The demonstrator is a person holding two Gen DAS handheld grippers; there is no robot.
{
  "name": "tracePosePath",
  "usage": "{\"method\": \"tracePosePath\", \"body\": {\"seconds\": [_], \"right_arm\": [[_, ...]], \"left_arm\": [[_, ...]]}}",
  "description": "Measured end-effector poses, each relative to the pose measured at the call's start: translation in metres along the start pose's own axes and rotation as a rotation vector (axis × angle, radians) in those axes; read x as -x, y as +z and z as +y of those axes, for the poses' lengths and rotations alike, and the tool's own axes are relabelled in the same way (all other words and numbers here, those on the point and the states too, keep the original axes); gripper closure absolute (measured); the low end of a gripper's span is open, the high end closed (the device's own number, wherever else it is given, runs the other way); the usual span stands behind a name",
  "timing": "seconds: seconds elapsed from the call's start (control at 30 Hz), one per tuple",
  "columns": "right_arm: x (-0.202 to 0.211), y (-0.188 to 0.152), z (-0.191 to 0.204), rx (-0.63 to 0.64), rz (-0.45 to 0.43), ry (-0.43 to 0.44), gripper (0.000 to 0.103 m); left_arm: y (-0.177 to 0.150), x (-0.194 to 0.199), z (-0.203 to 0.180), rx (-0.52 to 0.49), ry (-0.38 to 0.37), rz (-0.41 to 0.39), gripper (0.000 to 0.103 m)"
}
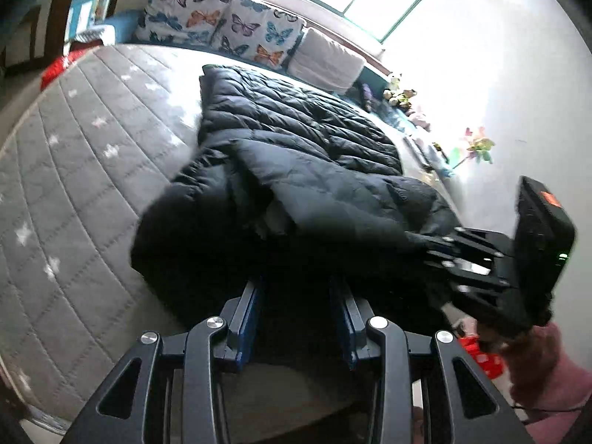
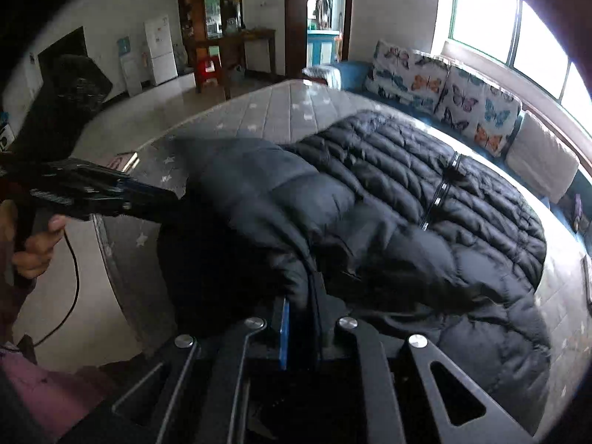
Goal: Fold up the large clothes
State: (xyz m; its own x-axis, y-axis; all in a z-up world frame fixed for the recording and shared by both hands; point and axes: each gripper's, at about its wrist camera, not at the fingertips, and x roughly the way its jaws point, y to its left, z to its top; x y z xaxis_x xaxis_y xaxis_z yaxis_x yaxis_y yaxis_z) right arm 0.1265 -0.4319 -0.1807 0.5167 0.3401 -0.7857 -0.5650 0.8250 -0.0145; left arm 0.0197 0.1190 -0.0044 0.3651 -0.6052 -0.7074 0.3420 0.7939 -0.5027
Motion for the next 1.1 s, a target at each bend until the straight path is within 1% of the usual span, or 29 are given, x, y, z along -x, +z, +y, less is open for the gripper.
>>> {"method": "tracePosePath", "body": {"seconds": [0.1,0.17,0.27,0.33,0.37,0.43,0.47,0.5,0.53,0.6,0.63,0.67,0.73,0.8,0.83,0.87,0.93,1.0,1.1], "right_arm": [[0.005,-0.004,0.001,0.028,-0.004,-0.031,0.09],[0.008,-0.003,0.007,0.029,-0.017,-0.043,0.09],[0.015,0.005,0.015,0.025,-0.044,-0.05,0.09],[0.016,0.008,0.015,0.025,-0.083,-0.062,0.091],[0.02,0.01,0.015,0.016,-0.111,-0.072,0.091],[0.025,0.012,0.009,-0.038,-0.181,-0.08,0.091],[0.023,0.012,0.006,-0.068,-0.195,-0.066,0.091],[0.015,0.012,0.005,-0.086,-0.172,-0.05,0.091],[0.008,0.011,0.007,-0.085,-0.146,-0.041,0.091],[-0.011,0.006,0.014,-0.05,-0.072,-0.03,0.091],[-0.015,0.002,0.019,-0.025,-0.059,-0.039,0.091],[-0.014,0.0,0.023,-0.004,-0.069,-0.054,0.092],[-0.005,0.002,0.021,-0.02,-0.112,-0.055,0.092],[0.003,0.008,0.017,-0.054,-0.153,-0.053,0.091],[0.002,0.009,0.016,-0.062,-0.154,-0.052,0.092],[-0.004,0.01,0.017,-0.063,-0.144,-0.049,0.092],[-0.024,0.008,0.022,-0.034,-0.075,-0.049,0.091],[-0.032,0.004,0.026,-0.016,-0.047,-0.047,0.088],[-0.022,0.005,0.024,-0.022,-0.061,-0.034,0.088]], "left_arm": [[0.0,0.005,-0.005,0.007,-0.044,-0.031,0.062],[0.004,0.008,-0.007,0.008,-0.05,-0.048,0.062],[0.01,0.018,-0.003,0.058,-0.089,-0.064,0.06],[0.015,0.029,-0.005,0.066,-0.104,-0.088,0.06],[0.016,0.037,-0.007,0.051,-0.114,-0.113,0.06],[0.021,0.049,-0.017,0.016,-0.121,-0.158,0.059],[0.023,0.055,-0.019,-0.001,-0.125,-0.174,0.057],[0.026,0.057,-0.022,-0.009,-0.124,-0.183,0.054],[0.026,0.06,-0.024,-0.015,-0.121,-0.189,0.054],[0.029,0.058,-0.028,-0.03,-0.105,-0.172,0.053],[0.034,0.053,-0.031,-0.029,-0.087,-0.163,0.053],[0.035,0.052,-0.03,-0.023,-0.073,-0.159,0.053],[0.039,0.052,-0.033,-0.019,-0.08,-0.157,0.053],[0.043,0.055,-0.038,-0.029,-0.095,-0.185,0.053],[0.046,0.055,-0.043,-0.041,-0.1,-0.2,0.053],[0.047,0.054,-0.046,-0.05,-0.102,-0.205,0.053],[0.051,0.046,-0.055,-0.079,-0.095,-0.203,0.053],[0.058,0.031,-0.059,-0.095,-0.071,-0.184,0.053],[0.071,-0.006,-0.044,-0.051,0.001,-0.123,0.053]]}}
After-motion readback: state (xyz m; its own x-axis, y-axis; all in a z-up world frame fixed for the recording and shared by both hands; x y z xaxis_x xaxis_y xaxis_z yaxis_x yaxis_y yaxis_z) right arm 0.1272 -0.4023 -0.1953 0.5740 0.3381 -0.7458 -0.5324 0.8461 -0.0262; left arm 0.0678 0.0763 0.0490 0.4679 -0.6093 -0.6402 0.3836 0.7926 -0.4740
